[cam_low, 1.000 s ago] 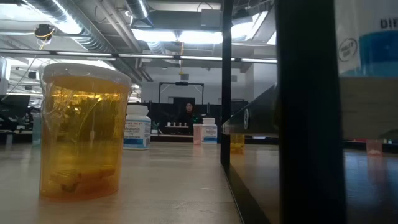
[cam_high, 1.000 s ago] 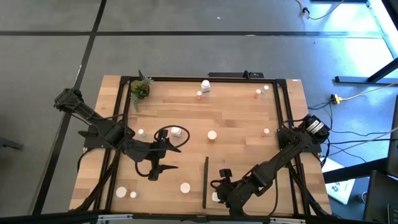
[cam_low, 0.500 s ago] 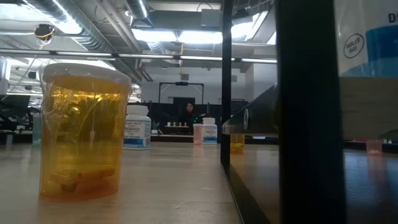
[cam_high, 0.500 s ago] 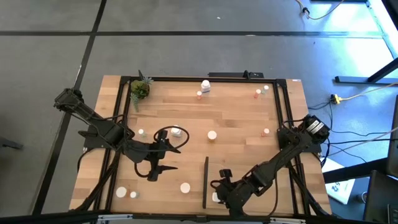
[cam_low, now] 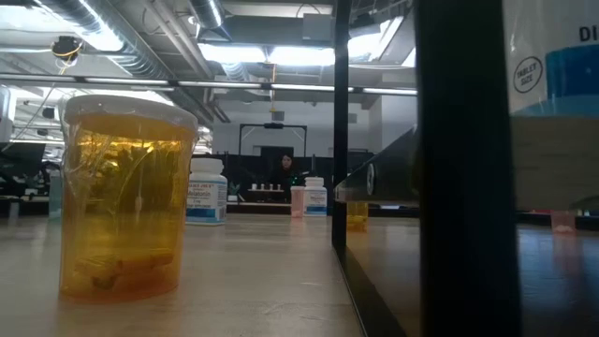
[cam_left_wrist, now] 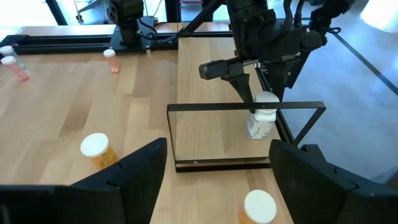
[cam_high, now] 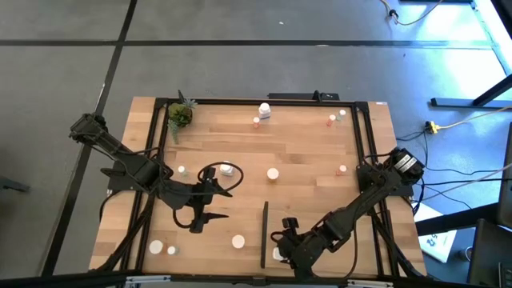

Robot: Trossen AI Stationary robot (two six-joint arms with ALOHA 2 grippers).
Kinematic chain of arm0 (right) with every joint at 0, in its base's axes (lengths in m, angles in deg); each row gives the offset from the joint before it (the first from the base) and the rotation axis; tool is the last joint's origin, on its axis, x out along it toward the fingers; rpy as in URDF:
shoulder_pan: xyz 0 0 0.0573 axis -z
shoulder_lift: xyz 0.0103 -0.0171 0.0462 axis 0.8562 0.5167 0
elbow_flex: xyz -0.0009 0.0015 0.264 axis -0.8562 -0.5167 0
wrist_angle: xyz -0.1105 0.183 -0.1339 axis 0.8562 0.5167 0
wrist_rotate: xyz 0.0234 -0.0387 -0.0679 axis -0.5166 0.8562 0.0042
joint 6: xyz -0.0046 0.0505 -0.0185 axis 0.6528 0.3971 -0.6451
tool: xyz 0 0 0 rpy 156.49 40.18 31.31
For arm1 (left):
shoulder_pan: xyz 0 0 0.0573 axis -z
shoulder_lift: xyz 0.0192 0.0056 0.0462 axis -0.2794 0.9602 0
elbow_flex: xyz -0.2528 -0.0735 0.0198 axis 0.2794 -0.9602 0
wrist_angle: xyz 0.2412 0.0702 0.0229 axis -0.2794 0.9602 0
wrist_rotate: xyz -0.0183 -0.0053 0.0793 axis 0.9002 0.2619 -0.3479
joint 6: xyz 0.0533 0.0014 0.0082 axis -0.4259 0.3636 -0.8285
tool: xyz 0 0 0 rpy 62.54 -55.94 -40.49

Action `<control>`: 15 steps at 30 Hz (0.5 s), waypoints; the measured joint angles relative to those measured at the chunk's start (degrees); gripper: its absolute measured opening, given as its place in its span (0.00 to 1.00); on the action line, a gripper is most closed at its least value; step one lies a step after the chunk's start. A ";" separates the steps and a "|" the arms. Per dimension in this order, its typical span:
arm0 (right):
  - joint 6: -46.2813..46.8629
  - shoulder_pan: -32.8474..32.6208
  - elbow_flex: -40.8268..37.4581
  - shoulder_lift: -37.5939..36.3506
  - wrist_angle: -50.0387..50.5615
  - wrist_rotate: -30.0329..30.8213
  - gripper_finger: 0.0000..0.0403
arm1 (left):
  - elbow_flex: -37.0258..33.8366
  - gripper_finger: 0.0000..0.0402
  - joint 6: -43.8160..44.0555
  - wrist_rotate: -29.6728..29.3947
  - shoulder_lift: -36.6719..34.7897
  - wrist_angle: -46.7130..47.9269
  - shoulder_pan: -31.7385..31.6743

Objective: Pick and place medicine bottles onto shelf by color
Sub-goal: Put the middle white pill bottle on the shelf

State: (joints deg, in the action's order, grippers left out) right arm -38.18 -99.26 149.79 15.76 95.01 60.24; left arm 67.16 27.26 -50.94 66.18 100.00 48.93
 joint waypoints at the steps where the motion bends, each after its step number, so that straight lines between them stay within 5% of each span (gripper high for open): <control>1: 0.00 0.00 0.22 0.00 0.19 -0.02 0.57 | 0.00 0.69 0.00 0.00 0.00 -0.02 0.00; 15: -0.10 0.00 2.17 -0.17 0.75 -0.02 0.58 | 0.00 0.69 -0.02 -0.03 0.00 -0.01 0.00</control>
State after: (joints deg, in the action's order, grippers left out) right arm -38.28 -99.26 151.97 15.60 95.75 60.22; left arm 67.16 27.24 -50.97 66.18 99.99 48.93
